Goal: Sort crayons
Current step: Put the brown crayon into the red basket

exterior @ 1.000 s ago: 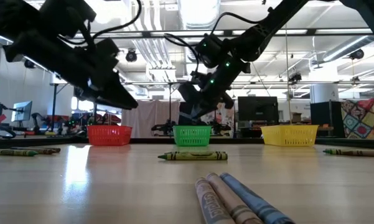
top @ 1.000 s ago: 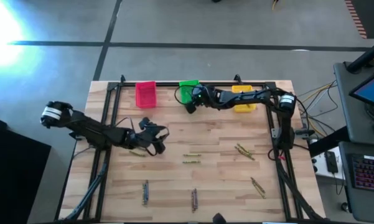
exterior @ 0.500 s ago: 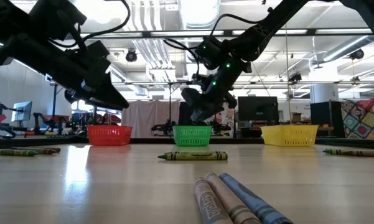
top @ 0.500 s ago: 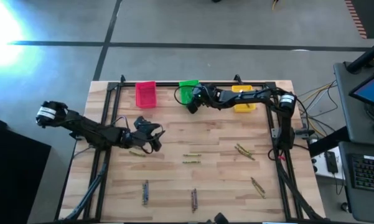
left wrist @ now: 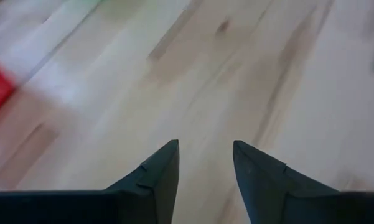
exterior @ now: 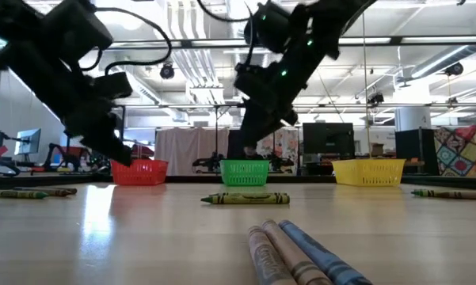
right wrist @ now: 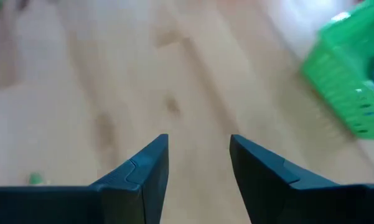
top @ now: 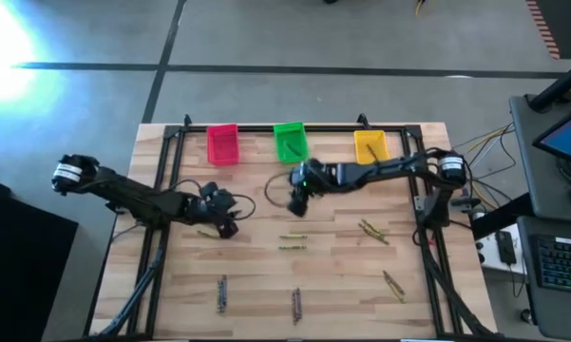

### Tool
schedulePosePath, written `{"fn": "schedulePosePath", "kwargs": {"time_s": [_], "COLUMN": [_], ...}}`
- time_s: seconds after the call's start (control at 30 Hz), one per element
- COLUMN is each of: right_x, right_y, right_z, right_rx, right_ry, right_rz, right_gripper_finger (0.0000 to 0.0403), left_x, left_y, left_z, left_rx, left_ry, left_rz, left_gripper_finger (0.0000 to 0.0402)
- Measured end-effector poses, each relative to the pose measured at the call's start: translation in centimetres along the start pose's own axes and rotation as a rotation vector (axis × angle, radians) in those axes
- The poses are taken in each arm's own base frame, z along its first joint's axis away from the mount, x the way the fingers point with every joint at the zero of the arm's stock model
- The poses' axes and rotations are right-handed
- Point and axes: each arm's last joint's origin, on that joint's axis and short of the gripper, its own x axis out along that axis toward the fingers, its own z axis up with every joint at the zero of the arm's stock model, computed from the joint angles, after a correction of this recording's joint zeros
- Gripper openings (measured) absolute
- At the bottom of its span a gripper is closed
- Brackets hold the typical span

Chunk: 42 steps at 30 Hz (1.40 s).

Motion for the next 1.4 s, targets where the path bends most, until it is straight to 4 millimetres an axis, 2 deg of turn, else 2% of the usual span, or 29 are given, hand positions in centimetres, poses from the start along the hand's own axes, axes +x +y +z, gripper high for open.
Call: {"fn": "schedulePosePath", "kwargs": {"time_s": [0.23,0.4,0.53,0.77,1.0,1.17,1.4], "right_x": [-1.0,-1.9,-3.6,-6.9,-9.5,-10.4,-10.7], "right_y": [2.3,3.1,3.3,1.6,0.1,-0.4,-0.3], "right_z": [-1.6,-2.9,-3.9,-6.1,-8.3,-9.8,-10.3], "right_rx": [-0.019,-0.018,-0.010,0.041,0.149,0.207,0.213], "right_ry": [0.067,0.152,0.176,0.116,0.041,0.034,0.035], "right_rz": [-0.001,-0.006,-0.035,-0.134,-0.119,-0.112,-0.092], "right_gripper_finger": [0.0162,0.0160,0.0161,0.0162,0.0161,0.0161,0.0142], "left_x": [-2.5,-2.0,-1.1,-0.2,0.4,0.8,1.7], "left_y": [0.2,0.0,0.5,0.3,0.3,0.2,0.2], "left_z": [2.0,0.9,-0.7,-1.4,-1.9,-2.1,-1.6], "left_rx": [0.044,0.112,0.139,0.134,0.135,0.149,0.118], "left_ry": [0.224,0.352,0.395,0.417,0.470,0.481,0.447], "left_rz": [0.054,-0.015,0.044,0.027,0.029,0.040,0.039], "left_gripper_finger": [0.0111,0.0098,0.0088,0.0078,0.0077,0.0077,0.0074]}}
